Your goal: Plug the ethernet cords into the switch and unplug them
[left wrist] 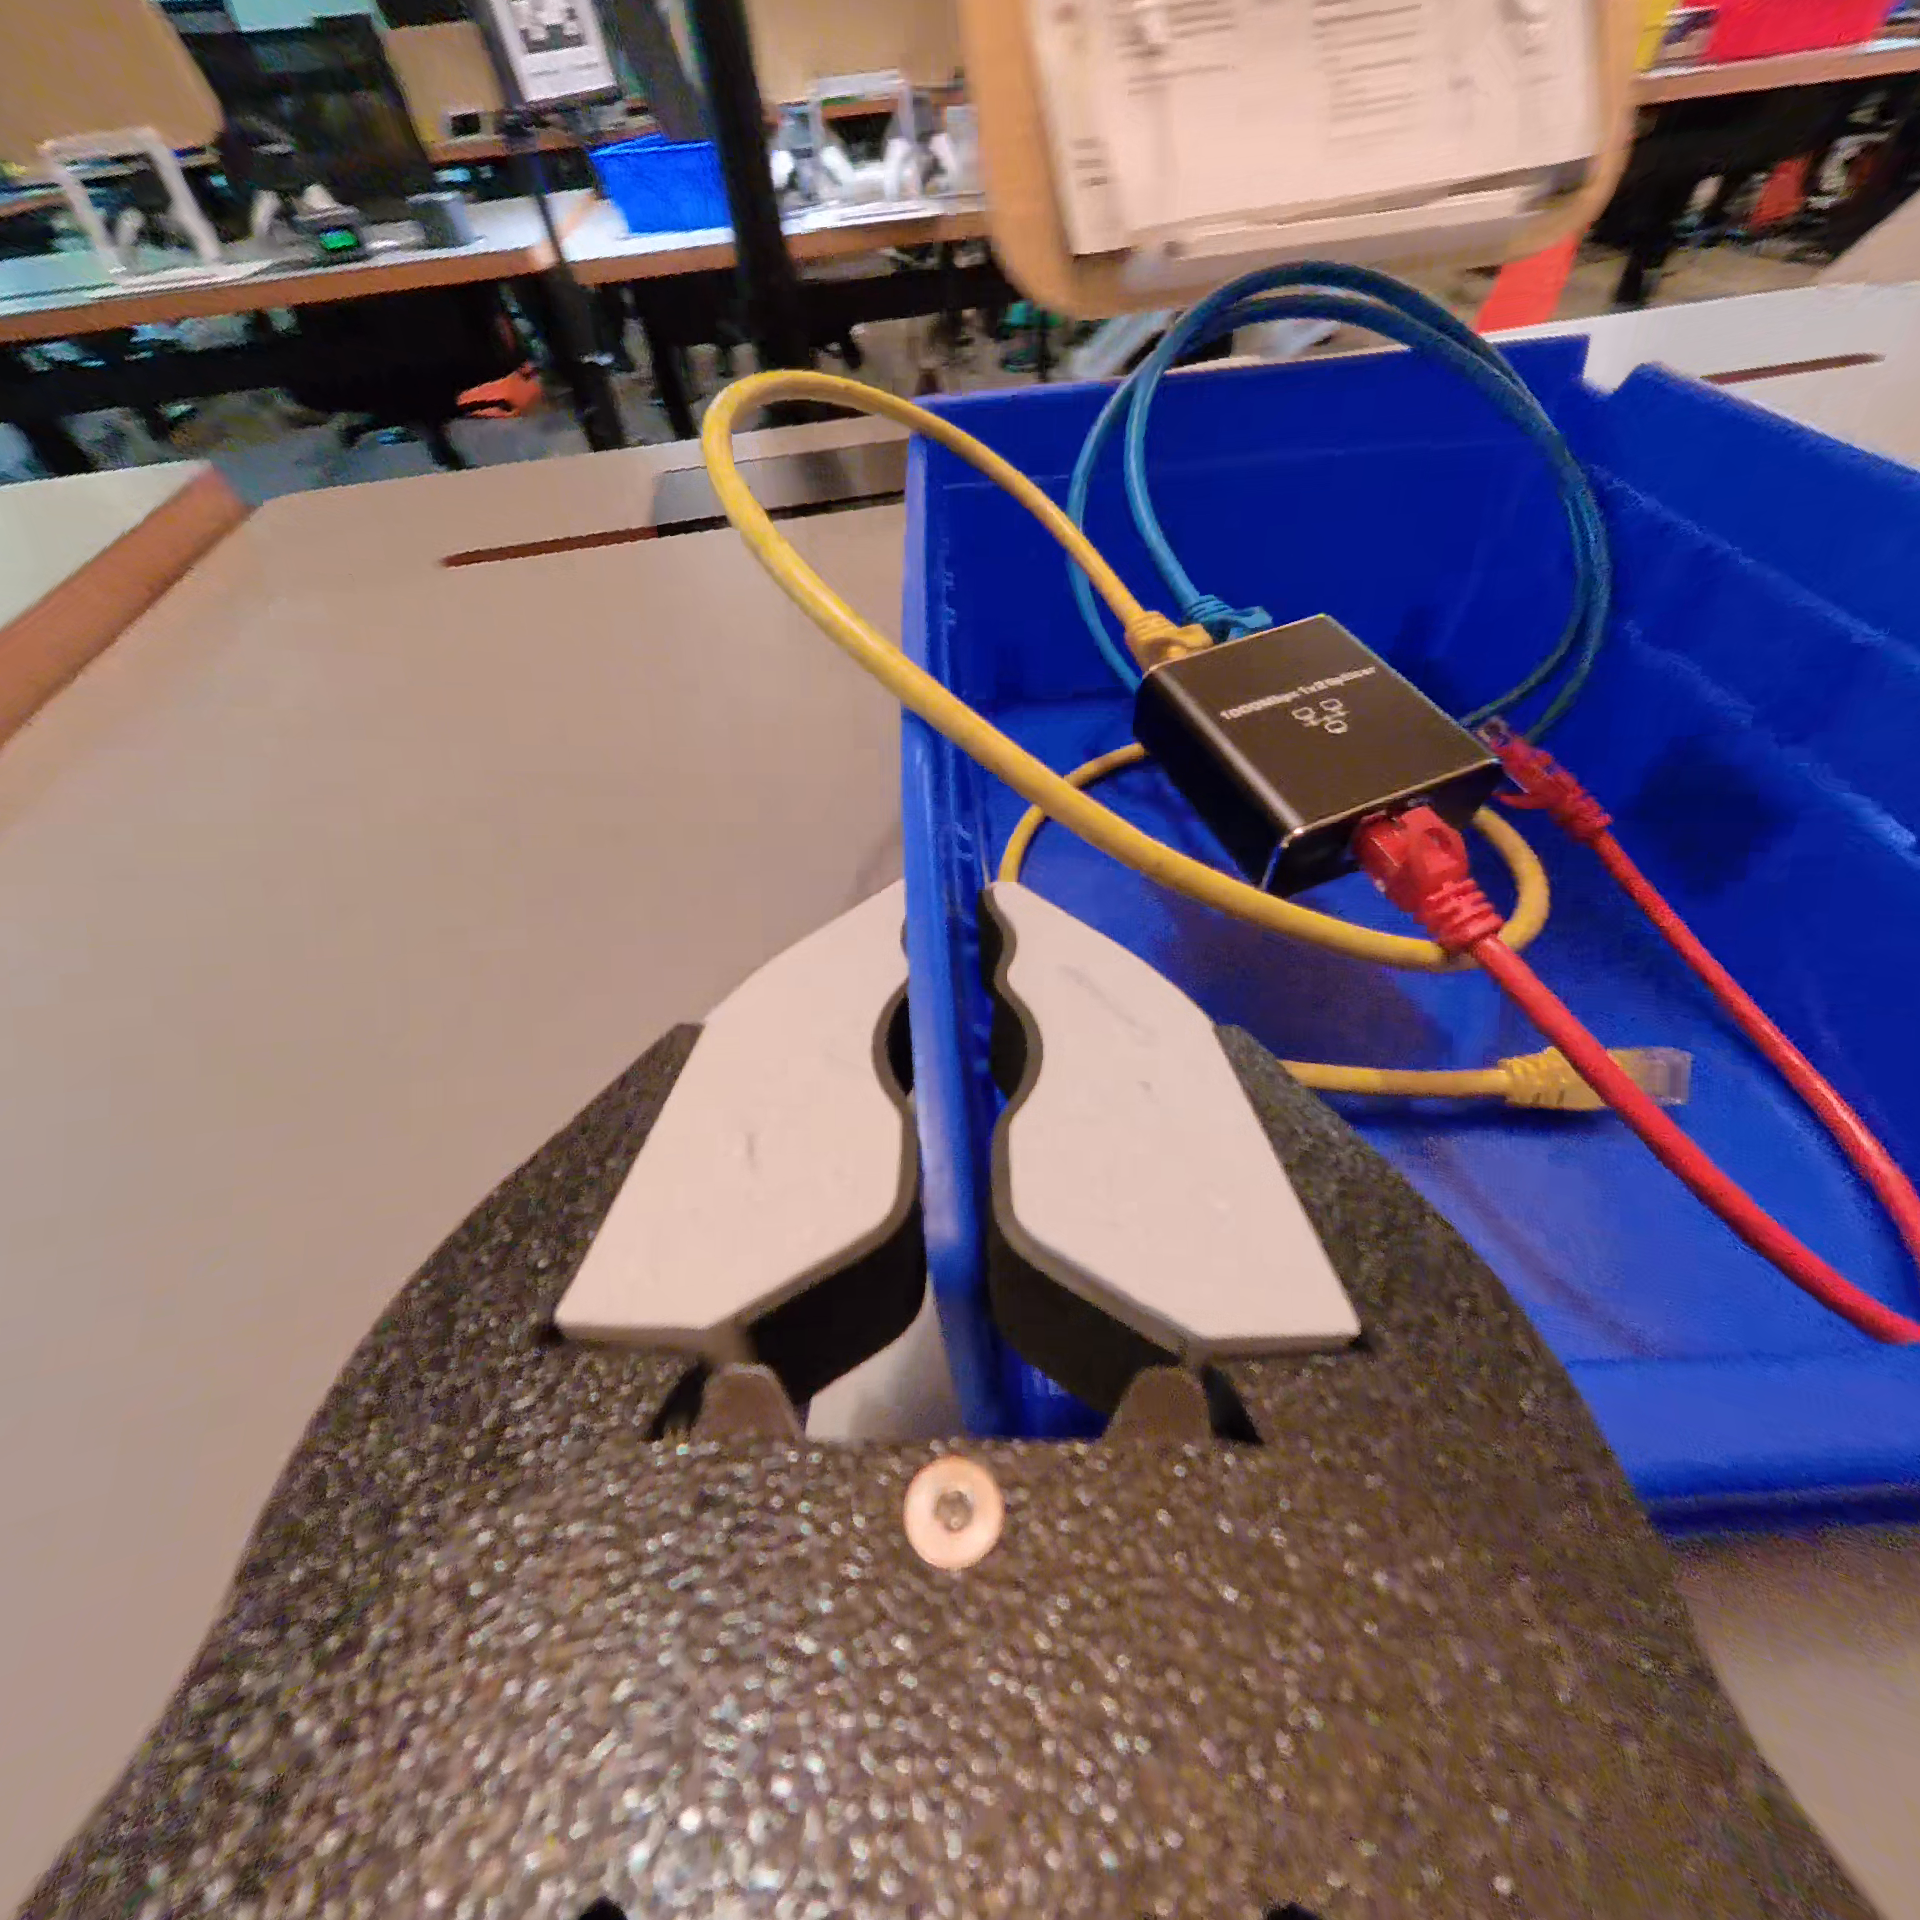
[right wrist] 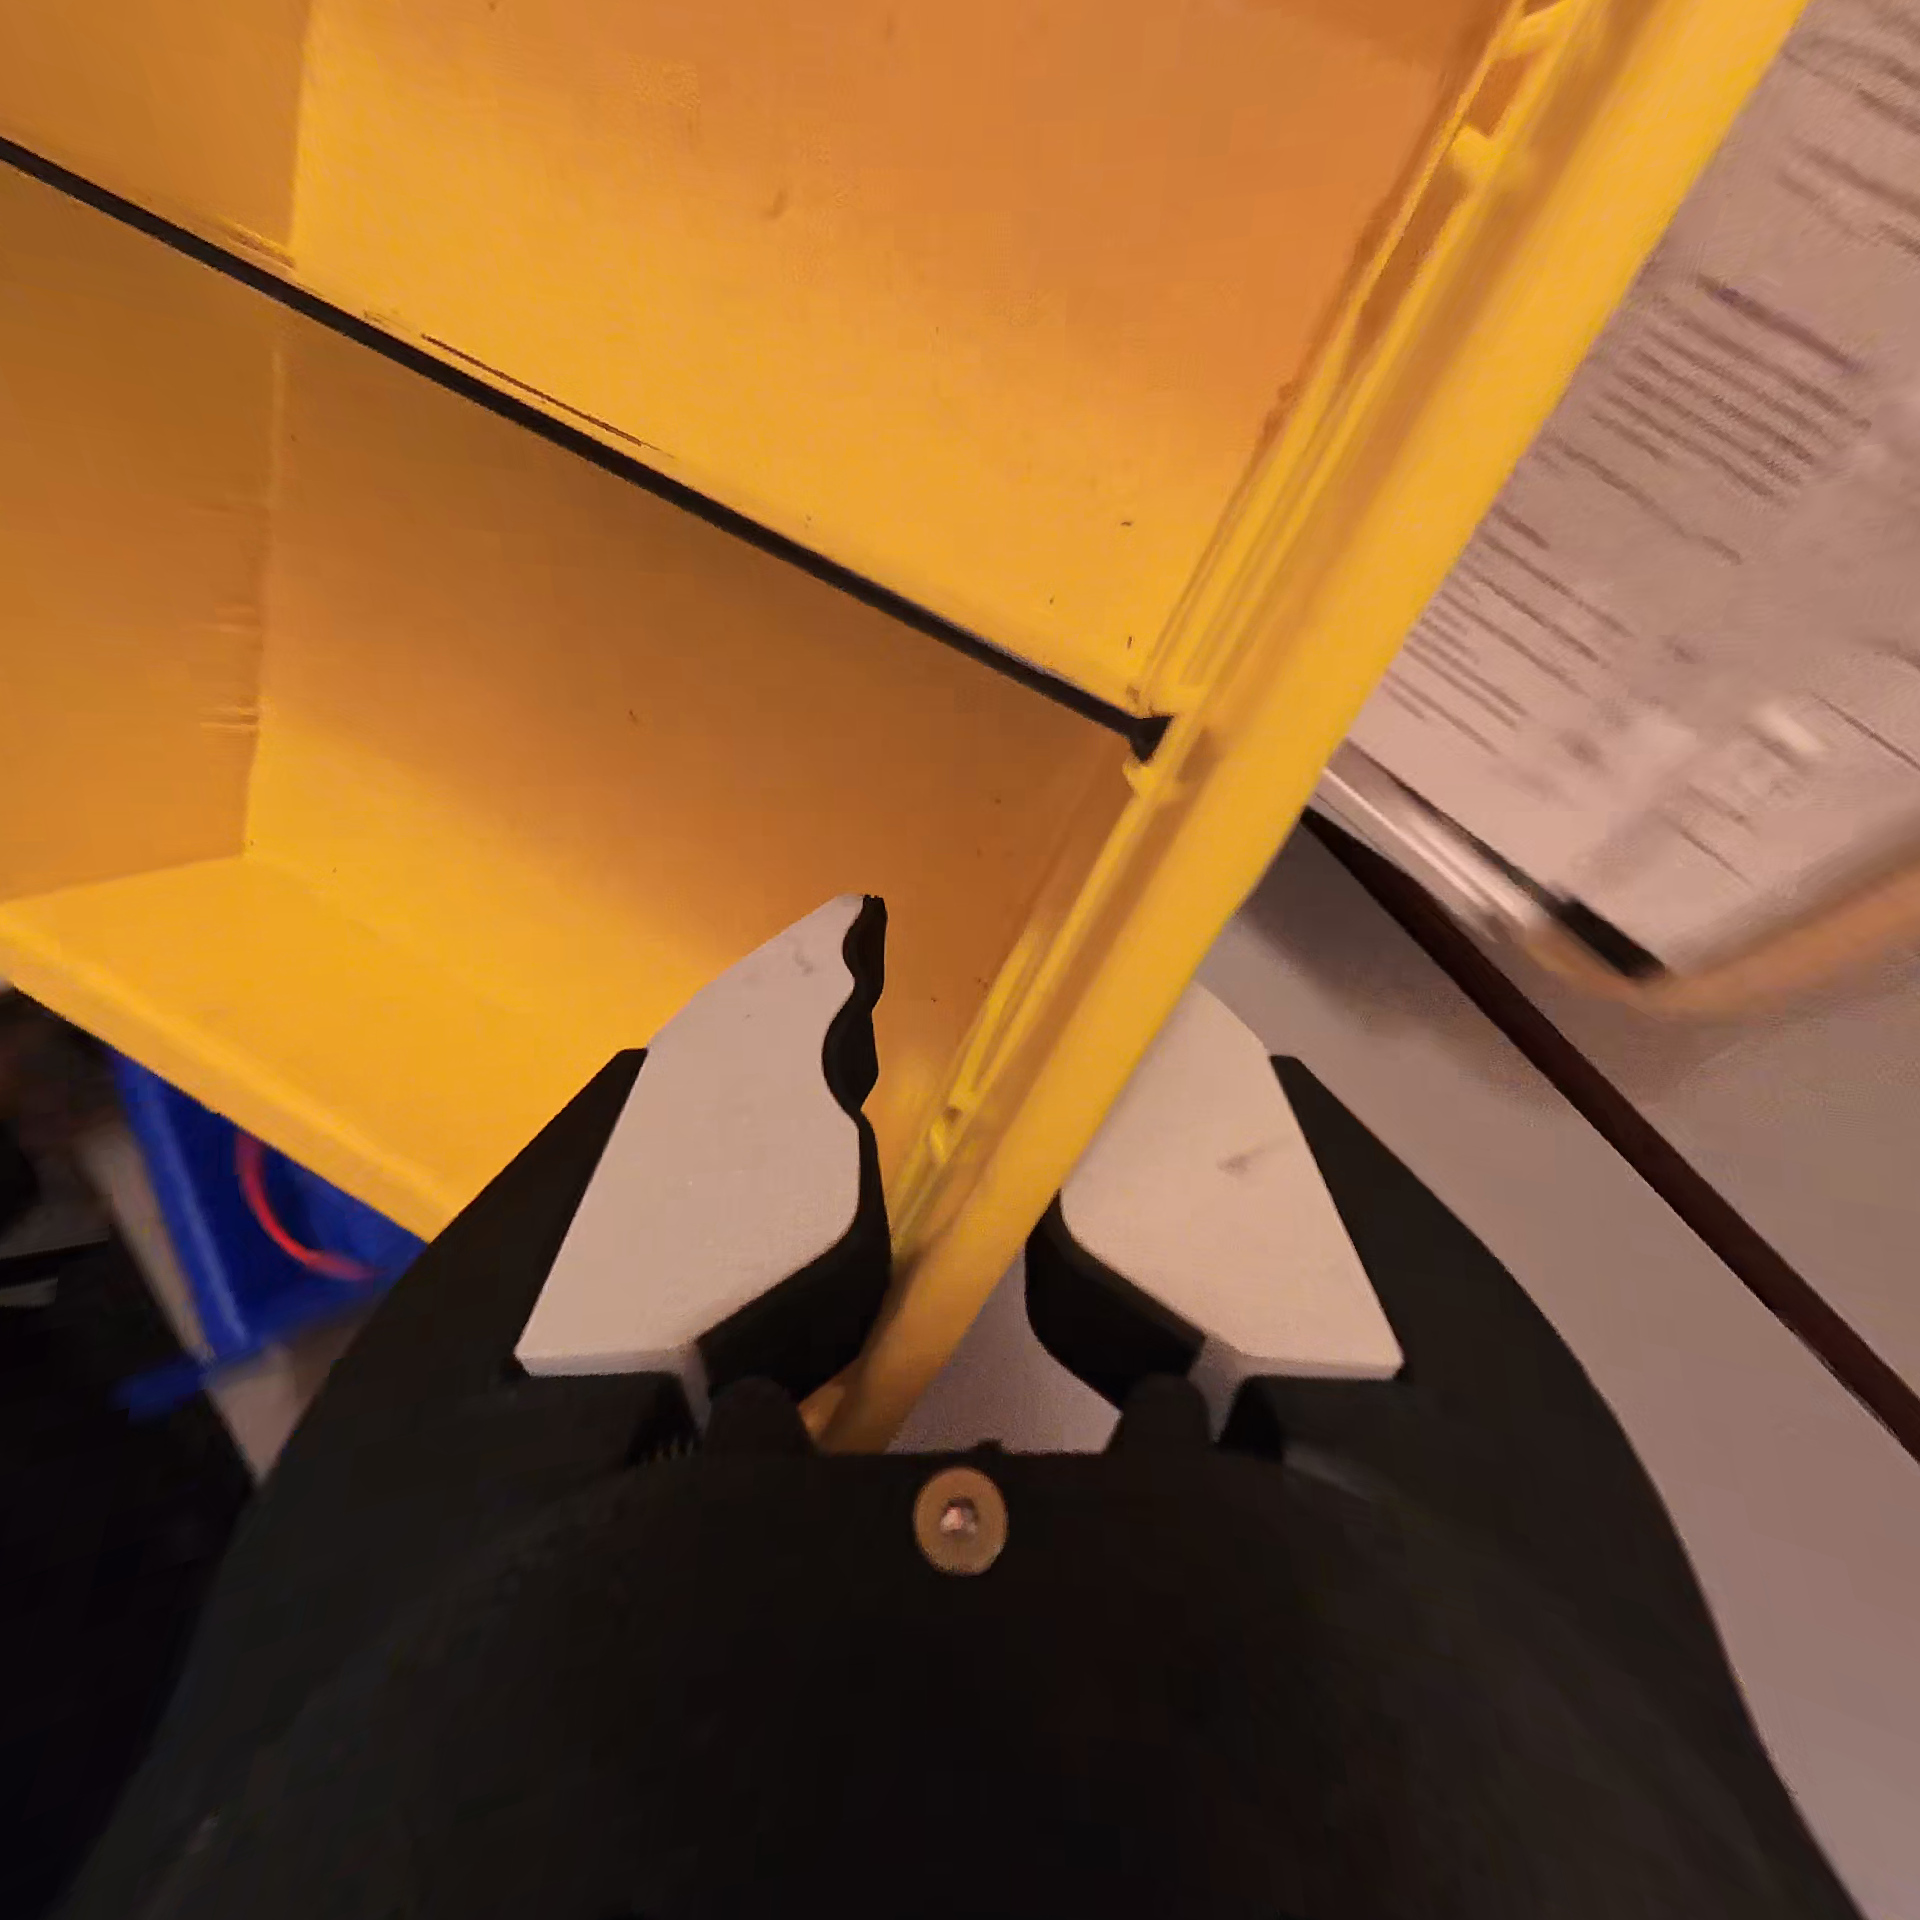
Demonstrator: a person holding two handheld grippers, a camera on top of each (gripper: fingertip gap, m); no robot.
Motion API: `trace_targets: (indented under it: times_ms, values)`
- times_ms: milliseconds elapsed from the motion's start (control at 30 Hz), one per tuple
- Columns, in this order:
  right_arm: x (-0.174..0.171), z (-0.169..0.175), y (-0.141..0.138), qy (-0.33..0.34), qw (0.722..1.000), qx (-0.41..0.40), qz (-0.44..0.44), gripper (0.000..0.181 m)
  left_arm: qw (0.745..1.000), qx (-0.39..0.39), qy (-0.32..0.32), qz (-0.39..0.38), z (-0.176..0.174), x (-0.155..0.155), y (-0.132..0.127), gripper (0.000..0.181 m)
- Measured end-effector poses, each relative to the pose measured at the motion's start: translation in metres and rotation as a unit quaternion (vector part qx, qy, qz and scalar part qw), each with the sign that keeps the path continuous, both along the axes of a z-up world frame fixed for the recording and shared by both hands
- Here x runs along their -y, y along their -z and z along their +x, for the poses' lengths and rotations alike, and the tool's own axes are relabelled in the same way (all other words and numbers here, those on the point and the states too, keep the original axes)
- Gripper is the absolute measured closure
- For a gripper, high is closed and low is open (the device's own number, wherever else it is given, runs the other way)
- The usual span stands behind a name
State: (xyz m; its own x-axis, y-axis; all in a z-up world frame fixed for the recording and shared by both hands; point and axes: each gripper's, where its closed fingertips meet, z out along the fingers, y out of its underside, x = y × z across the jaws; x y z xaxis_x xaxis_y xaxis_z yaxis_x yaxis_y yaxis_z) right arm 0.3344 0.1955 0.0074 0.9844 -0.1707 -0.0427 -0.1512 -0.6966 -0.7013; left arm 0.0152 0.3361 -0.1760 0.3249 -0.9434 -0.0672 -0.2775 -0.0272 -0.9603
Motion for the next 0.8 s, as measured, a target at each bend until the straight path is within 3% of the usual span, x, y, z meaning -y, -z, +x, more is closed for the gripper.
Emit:
trace_targets:
  times_ms: [100, 200, 333, 433, 533, 633, 800]
  values:
    - [0.107, 0.062, 0.029, 0.069, 0.997, 0.015, -0.040, 0.154, 1.000, -0.009, -0.022, 0.010, -0.011, -0.061, 0.000, 0.175]
    - [0.210, 0.112, 0.085, 0.154, 0.983, -0.019, -0.094, 0.154, 1.000, -0.010, -0.029, 0.001, -0.012, -0.122, 0.000, 0.175]
    - [0.302, 0.155, 0.158, 0.234, 0.960, -0.085, -0.125, 0.154, 1.000, -0.008, -0.009, -0.002, 0.002, -0.185, 0.001, 0.175]
    - [0.331, 0.167, 0.199, 0.272, 0.943, -0.134, -0.136, 0.154, 1.000, -0.010, -0.006, -0.025, 0.012, -0.206, 0.002, 0.175]
    - [0.336, 0.173, 0.221, 0.277, 0.939, -0.145, -0.140, 0.153, 0.997, -0.032, -0.029, -0.060, 0.013, -0.210, 0.006, 0.175]
    - [0.328, 0.175, 0.227, 0.260, 0.944, -0.155, -0.134, 0.153, 0.996, -0.060, -0.063, -0.019, 0.003, -0.208, -0.001, 0.152]
    - [0.317, 0.200, 0.231, 0.241, 0.954, -0.120, -0.130, 0.150, 0.997, -0.049, -0.066, -0.007, -0.036, -0.177, -0.036, 0.137]
